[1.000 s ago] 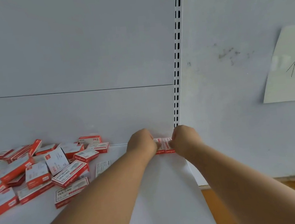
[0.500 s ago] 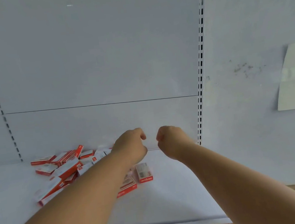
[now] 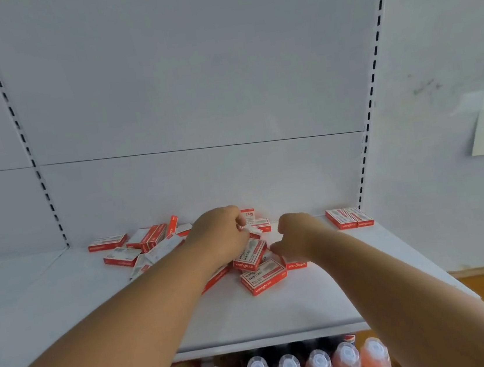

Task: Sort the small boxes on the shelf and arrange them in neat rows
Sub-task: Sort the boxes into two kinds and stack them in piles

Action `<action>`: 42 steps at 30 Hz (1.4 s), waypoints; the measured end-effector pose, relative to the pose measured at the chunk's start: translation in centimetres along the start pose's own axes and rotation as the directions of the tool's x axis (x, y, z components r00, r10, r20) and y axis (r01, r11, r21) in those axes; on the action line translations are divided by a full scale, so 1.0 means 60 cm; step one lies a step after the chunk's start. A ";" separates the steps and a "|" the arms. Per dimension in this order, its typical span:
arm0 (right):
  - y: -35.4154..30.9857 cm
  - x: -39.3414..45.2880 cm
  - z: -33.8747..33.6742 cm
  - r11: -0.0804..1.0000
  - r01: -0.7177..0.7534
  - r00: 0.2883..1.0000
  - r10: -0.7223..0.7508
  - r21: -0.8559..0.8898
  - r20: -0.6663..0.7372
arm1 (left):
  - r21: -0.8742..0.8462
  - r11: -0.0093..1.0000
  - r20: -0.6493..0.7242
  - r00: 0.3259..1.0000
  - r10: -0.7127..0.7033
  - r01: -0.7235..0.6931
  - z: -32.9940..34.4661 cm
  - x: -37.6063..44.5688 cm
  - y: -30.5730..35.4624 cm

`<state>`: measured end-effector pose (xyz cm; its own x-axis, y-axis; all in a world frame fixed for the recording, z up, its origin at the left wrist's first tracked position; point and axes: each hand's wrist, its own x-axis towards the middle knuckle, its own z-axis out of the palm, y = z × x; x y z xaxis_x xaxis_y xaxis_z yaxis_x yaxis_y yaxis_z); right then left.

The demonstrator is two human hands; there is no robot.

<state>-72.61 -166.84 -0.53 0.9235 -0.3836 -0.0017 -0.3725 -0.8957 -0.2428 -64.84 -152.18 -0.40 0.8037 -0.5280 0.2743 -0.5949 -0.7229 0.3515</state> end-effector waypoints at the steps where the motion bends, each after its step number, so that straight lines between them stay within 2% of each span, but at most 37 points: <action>1: 0.000 0.000 0.003 1.000 -0.020 1.000 0.020 -0.021 0.000 | 0.020 1.000 0.005 1.000 0.007 -0.007 0.003 0.004 0.004; 4: 0.002 0.004 0.005 0.997 -0.069 0.997 0.070 -0.030 0.017 | 0.168 0.986 0.025 1.000 -0.001 -0.003 0.014 0.021 0.019; 6: 0.007 0.012 0.003 0.996 -0.079 0.997 0.079 0.031 0.008 | 0.283 0.958 0.050 0.997 -0.066 0.049 0.021 0.035 0.030; 8: 0.014 0.020 -0.001 0.975 -0.081 0.995 0.090 0.206 -0.036 | 0.320 0.940 0.092 0.984 -0.152 0.115 0.022 0.047 0.046; 10: 0.020 0.025 -0.003 0.881 -0.081 0.991 0.121 0.466 -0.057 | 0.268 0.946 0.126 0.967 -0.222 0.182 0.017 0.057 0.061; 12: 0.029 0.032 -0.003 0.758 -0.064 0.989 0.134 0.650 -0.059 | 0.179 0.954 0.102 0.960 -0.261 0.240 0.010 0.065 0.070; 14: 0.038 0.041 -0.007 0.659 -0.041 0.986 0.147 0.751 -0.075 | 0.065 0.963 0.041 0.964 -0.263 0.260 0.005 0.072 0.066; 17: 0.048 0.048 -0.023 0.403 0.010 0.972 0.211 0.915 -0.104 | -0.292 0.920 -0.009 0.961 -0.275 0.261 -0.004 0.075 0.057; 20: 0.044 0.045 -0.045 0.120 0.084 0.965 0.238 0.989 -0.111 | -0.670 0.700 0.036 0.953 -0.301 0.247 -0.014 0.064 0.062; 22: 0.035 0.038 -0.053 -0.049 0.118 0.972 0.208 0.992 -0.105 | -0.816 0.526 0.106 0.957 -0.272 0.239 -0.017 0.051 0.068; 23: 0.030 0.036 -0.057 -0.096 0.139 0.970 0.214 0.986 -0.116 | -0.865 0.441 0.137 0.958 -0.250 0.239 -0.018 0.042 0.071; 25: 0.019 0.028 -0.062 -0.088 0.198 0.954 0.244 0.976 -0.172 | -0.908 0.350 0.156 0.962 -0.225 0.229 -0.019 0.026 0.075; 27: 0.013 0.019 -0.061 -0.029 0.229 0.933 0.291 0.973 -0.211 | -0.917 0.327 0.162 0.961 -0.223 0.230 -0.020 0.012 0.076; 30: 0.026 0.004 -0.059 -0.067 0.205 0.923 0.346 0.976 -0.170 | -0.918 0.296 0.206 0.956 -0.210 0.263 -0.021 -0.006 0.073; 31: 0.032 -0.006 -0.061 -0.099 0.157 0.929 0.353 0.983 -0.113 | -0.918 0.282 0.226 0.952 -0.205 0.279 -0.019 -0.012 0.073; 33: 0.046 -0.025 -0.057 -0.187 0.036 0.963 0.270 0.982 0.016 | -0.925 0.226 0.266 0.945 -0.191 0.306 -0.015 -0.021 0.076; 35: 0.057 -0.048 -0.055 -0.403 -0.049 0.975 0.180 0.914 0.132 | -0.923 0.199 0.298 0.939 -0.169 0.329 -0.006 -0.030 0.087; 36: 0.065 -0.059 -0.053 -0.426 -0.039 0.975 0.183 0.904 0.128 | -0.919 0.202 0.312 0.938 -0.153 0.339 -0.001 -0.034 0.094; 39: 0.085 -0.091 -0.051 -0.379 -0.006 0.977 0.197 0.926 0.087 | -0.916 0.181 0.348 0.933 -0.088 0.359 0.020 -0.044 0.120; 42: 0.107 -0.124 -0.054 -0.356 -0.023 0.972 0.210 0.934 0.104 | -0.912 0.203 0.355 0.934 -0.048 0.357 0.044 -0.056 0.145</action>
<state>-82.17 -170.46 1.07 0.8291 -0.5377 -0.1531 0.1973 0.5377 -0.8197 -72.67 -157.89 -0.62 0.7833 -0.6166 -0.0788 0.1547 0.0706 0.9854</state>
